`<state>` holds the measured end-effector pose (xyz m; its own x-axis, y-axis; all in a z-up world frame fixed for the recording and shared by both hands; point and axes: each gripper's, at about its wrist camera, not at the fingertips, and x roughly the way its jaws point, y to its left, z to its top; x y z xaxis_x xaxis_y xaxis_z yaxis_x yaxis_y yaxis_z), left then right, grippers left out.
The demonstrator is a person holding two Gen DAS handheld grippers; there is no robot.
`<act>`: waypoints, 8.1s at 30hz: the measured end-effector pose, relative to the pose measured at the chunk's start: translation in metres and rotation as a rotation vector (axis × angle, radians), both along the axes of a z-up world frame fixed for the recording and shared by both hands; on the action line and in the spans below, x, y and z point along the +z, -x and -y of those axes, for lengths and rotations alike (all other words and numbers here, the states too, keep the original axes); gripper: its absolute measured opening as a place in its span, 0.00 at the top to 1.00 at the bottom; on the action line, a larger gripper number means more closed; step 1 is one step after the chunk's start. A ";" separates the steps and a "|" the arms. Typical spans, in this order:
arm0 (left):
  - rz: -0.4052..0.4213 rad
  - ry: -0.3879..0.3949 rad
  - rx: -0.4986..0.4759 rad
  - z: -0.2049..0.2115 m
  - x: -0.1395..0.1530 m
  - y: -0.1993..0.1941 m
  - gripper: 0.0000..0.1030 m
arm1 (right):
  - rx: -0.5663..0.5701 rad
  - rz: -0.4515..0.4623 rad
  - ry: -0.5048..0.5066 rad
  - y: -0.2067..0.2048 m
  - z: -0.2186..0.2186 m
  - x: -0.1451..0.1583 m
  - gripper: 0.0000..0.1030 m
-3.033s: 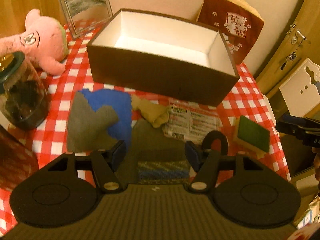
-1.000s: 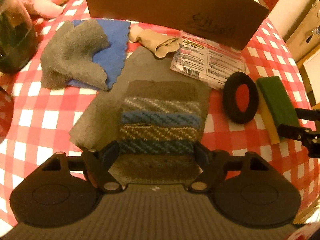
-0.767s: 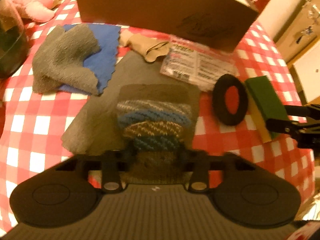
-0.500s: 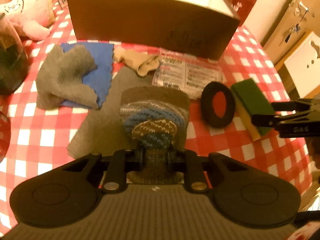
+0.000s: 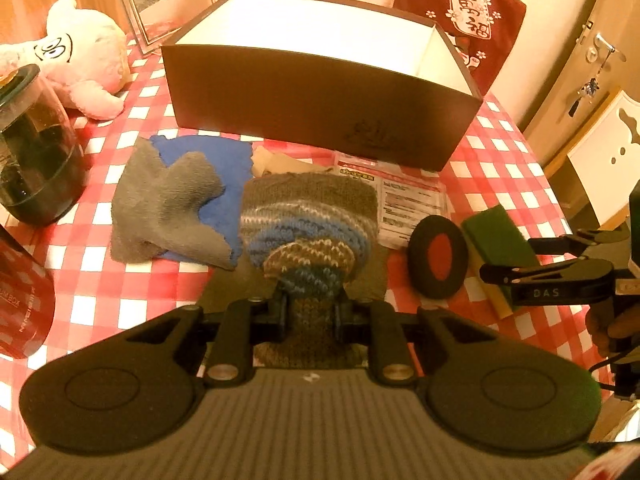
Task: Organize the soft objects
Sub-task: 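Grasp the green sponge with right tool while left tool lifts the mitten, then lower mitten and sponge into the brown box and open both tools, then withdraw both tools up and out of the box, then move left tool down to the olive-green cloth while right tool approaches the black ear pad, then grasp the olive-green cloth with left tool while right tool grasps the black ear pad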
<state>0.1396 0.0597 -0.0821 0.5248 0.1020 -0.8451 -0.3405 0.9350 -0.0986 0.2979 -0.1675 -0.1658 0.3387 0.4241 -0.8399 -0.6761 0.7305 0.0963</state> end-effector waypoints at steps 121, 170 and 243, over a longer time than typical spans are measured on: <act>0.144 -0.152 -0.078 -0.135 0.072 -0.211 0.47 | -0.118 0.127 -0.318 -0.153 -0.100 0.127 0.17; 0.064 -0.035 0.014 -0.059 0.041 -0.006 0.44 | -0.048 -0.063 -0.237 0.026 -0.023 0.088 0.17; -0.066 0.143 -0.079 -0.041 -0.073 -0.012 0.69 | -0.010 -0.046 -0.006 0.052 -0.024 -0.002 0.30</act>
